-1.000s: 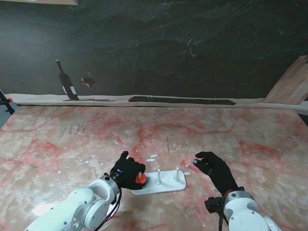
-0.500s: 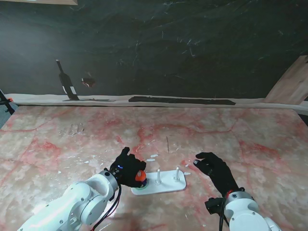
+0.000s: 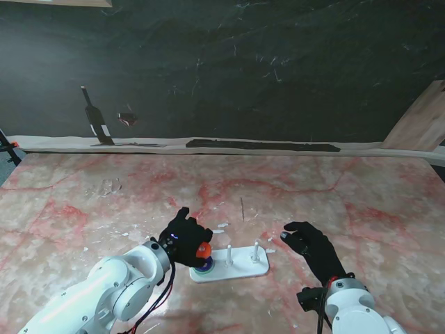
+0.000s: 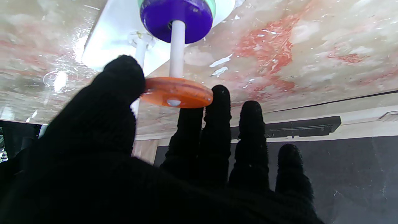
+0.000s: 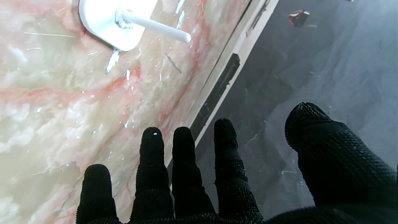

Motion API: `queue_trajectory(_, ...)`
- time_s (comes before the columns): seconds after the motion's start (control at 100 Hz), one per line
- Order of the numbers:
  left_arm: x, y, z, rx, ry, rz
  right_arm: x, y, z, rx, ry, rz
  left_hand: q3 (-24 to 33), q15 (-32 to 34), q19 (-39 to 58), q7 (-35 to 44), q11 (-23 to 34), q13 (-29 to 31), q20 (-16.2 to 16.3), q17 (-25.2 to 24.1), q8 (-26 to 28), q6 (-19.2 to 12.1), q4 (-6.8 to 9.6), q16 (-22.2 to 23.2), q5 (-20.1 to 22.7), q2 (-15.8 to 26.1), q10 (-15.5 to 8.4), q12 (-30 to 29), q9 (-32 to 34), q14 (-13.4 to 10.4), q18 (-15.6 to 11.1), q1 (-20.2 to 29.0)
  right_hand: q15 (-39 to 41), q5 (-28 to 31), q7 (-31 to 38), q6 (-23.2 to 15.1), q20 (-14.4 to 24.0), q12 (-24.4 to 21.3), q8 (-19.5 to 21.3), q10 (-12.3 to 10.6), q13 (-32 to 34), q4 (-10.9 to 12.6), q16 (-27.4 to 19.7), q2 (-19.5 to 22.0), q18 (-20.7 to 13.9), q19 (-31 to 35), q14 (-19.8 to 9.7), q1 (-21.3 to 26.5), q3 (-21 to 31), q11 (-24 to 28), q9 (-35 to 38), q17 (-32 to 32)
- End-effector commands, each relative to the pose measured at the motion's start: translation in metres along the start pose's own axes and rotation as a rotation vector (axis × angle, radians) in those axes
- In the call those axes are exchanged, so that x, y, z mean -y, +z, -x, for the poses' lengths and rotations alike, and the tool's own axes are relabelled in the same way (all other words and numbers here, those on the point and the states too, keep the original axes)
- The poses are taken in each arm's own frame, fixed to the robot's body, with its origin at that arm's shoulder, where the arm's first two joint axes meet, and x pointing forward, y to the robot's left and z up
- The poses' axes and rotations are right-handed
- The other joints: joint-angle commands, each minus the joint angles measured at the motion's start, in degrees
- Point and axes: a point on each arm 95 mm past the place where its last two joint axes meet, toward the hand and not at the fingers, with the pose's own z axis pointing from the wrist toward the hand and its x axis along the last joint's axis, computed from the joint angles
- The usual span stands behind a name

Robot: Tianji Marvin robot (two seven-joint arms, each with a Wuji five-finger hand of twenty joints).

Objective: Move the three rings of the Hanoi Tower from the left rod to the right rod

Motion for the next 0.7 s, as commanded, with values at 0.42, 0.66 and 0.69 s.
queue_trajectory(0.42,0.018,-0.003,0.001,-0.007,0.007,-0.014,0.001,-0.003,0.001,0.007,0.011,-0.006,5.87,1.27,1.97,2.73,-0.14,2.29,-1.07,0.06,-0.12,-1.33,0.10,0.39,2.10,-0.41,-1.55,-0.36,1.82,0.26,-0.02,1.07,0.62,-0.28,0.33,0.06,-1.45,0.36,-0.18,-0.25,1.59,1.35,0.66,0.89,0.38,1.65,0.11,-0.89,-1.72,0.35,0.90,-0.51)
queue_trajectory(0.66,0.024,-0.004,0.000,-0.010,0.011,-0.027,0.001,-0.001,0.001,0.006,0.016,-0.009,6.21,1.23,2.50,2.67,-0.22,2.27,-1.45,-0.01,-0.20,-1.40,-0.06,0.39,2.05,-0.48,-1.54,-0.40,1.77,0.22,-0.06,0.95,0.63,-0.28,0.35,0.02,-1.52,0.36,-0.17,-0.21,1.54,1.37,0.66,0.97,0.46,1.76,0.08,-0.89,-1.78,0.34,0.82,-0.52)
queue_trajectory(0.69,0.025,-0.004,-0.001,-0.010,0.011,-0.031,0.001,0.000,0.001,0.006,0.016,-0.010,6.25,1.22,2.57,2.69,-0.25,2.22,-1.49,0.00,-0.20,-1.42,-0.08,0.40,2.08,-0.46,-1.51,-0.40,1.74,0.26,-0.08,0.96,0.64,-0.30,0.34,0.06,-1.53,0.37,-0.17,-0.19,1.56,1.37,0.67,0.97,0.46,1.77,0.11,-0.85,-1.77,0.36,0.85,-0.52)
